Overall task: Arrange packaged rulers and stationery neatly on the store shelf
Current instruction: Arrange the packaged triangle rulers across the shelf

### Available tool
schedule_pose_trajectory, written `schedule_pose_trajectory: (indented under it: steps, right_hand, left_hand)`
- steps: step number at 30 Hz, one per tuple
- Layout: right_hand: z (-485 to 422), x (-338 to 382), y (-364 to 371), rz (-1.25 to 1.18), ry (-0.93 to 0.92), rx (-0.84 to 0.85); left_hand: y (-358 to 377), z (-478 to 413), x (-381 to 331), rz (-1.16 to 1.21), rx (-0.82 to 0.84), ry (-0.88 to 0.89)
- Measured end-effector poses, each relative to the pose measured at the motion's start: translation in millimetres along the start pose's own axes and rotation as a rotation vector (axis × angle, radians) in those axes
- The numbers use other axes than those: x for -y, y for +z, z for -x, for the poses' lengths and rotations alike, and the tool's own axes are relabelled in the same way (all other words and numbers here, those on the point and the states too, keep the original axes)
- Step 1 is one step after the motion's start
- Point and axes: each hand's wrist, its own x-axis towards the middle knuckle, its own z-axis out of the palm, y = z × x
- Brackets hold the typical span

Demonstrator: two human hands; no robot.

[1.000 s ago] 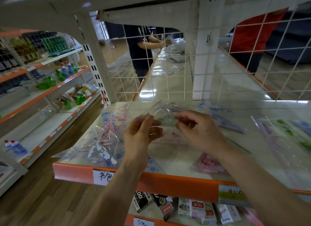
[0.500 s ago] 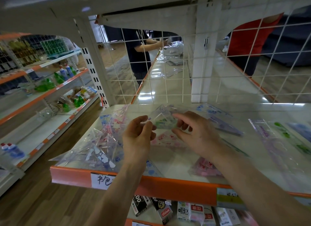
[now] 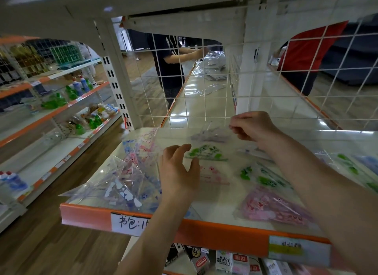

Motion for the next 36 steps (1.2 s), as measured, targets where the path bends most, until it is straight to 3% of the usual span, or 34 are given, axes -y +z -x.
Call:
schedule_pose_trajectory:
  steps: [5, 8, 14, 17, 21, 25, 31, 36]
  right_hand:
    - [-29.1, -1.6, 13.0, 0.096, 0.106, -0.139]
    - [-37.8, -4.5, 18.1, 0.228, 0.156, -0.131]
    - [-39.5, -13.0, 20.1, 0.673, 0.057, -0.070]
    - [-31.7, -9.0, 22.5, 0.780, -0.045, -0.055]
    - [2.3, 12.6, 45.0, 0.729, -0.296, 0.107]
    - [39.3, 22.7, 81.8, 0.645, -0.387, 0.348]
    - [93.8, 25.6, 123.0, 0.707, -0.472, 0.542]
    - [114.3, 15.6, 153.9, 0.917, -0.498, 0.581]
  left_hand:
    - [2.3, 1.6, -1.8, -0.122, 0.009, 0.043]
    - [3.0, 1.7, -1.3, -0.122, 0.010, 0.031]
    - [-2.1, 4.3, -6.9, -0.131, 0.015, 0.024]
    - [-1.9, 6.8, -10.2, -0.116, -0.003, 0.060]
    - [-16.6, 7.0, -14.9, 0.068, -0.005, 0.022]
    - [-54.5, -3.4, -11.4, 0.061, -0.046, -0.035]
    - [-126.4, -31.5, 58.3, -0.310, -0.066, -0.255]
    - [-145.3, -36.8, 83.1, -0.538, 0.215, -0.450]
